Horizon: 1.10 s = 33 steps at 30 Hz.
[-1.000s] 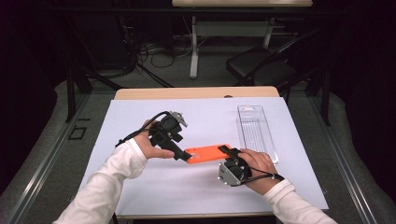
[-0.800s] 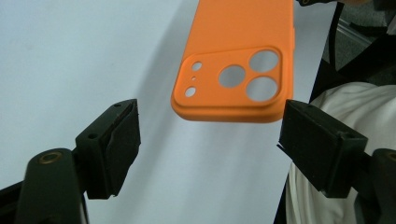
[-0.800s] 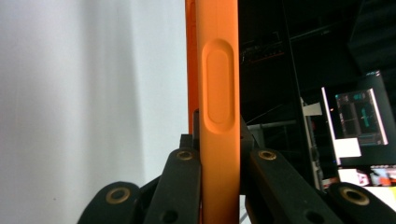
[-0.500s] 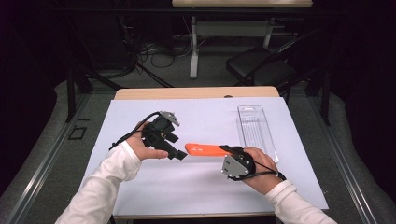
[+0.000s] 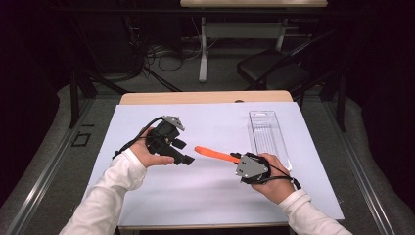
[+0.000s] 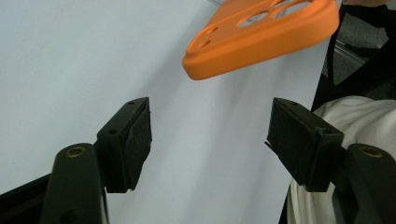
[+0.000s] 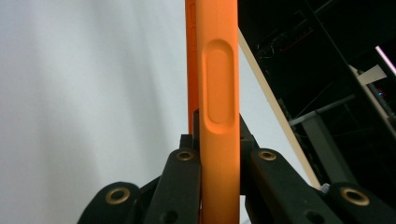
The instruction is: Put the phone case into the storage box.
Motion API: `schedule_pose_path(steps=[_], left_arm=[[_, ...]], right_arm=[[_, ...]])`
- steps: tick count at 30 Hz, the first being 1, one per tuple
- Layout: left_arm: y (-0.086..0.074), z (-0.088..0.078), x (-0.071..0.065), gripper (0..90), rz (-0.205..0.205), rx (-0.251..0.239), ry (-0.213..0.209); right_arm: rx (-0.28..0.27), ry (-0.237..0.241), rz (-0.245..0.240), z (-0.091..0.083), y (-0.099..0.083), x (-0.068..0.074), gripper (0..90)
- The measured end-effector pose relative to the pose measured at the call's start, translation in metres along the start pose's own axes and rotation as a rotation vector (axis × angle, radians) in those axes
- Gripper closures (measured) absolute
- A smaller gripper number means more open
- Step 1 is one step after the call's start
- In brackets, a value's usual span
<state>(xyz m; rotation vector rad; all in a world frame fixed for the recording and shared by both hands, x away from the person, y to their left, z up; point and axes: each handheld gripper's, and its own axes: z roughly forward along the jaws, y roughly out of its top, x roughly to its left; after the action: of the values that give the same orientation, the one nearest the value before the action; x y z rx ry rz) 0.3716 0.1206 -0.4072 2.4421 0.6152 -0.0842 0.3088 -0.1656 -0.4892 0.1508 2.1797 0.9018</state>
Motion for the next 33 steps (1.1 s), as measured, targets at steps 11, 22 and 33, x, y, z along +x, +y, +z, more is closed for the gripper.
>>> schedule_pose_path(steps=[11, 22, 33], left_arm=[[-0.004, 0.004, 0.003, 38.2, 0.003, -0.064, 0.021], [-0.003, 0.002, 0.003, 41.6, -0.036, -0.187, 0.015], [0.009, 0.01, -0.003, 49.2, -0.025, -0.248, 0.021]], right_arm=[[-0.027, 0.026, 0.097, -0.002, -0.001, -0.004, 86.1], [-0.058, 0.049, 0.237, -0.003, -0.009, -0.009, 86.1], [-0.113, 0.064, 0.319, -0.003, -0.006, -0.008, 86.1]])
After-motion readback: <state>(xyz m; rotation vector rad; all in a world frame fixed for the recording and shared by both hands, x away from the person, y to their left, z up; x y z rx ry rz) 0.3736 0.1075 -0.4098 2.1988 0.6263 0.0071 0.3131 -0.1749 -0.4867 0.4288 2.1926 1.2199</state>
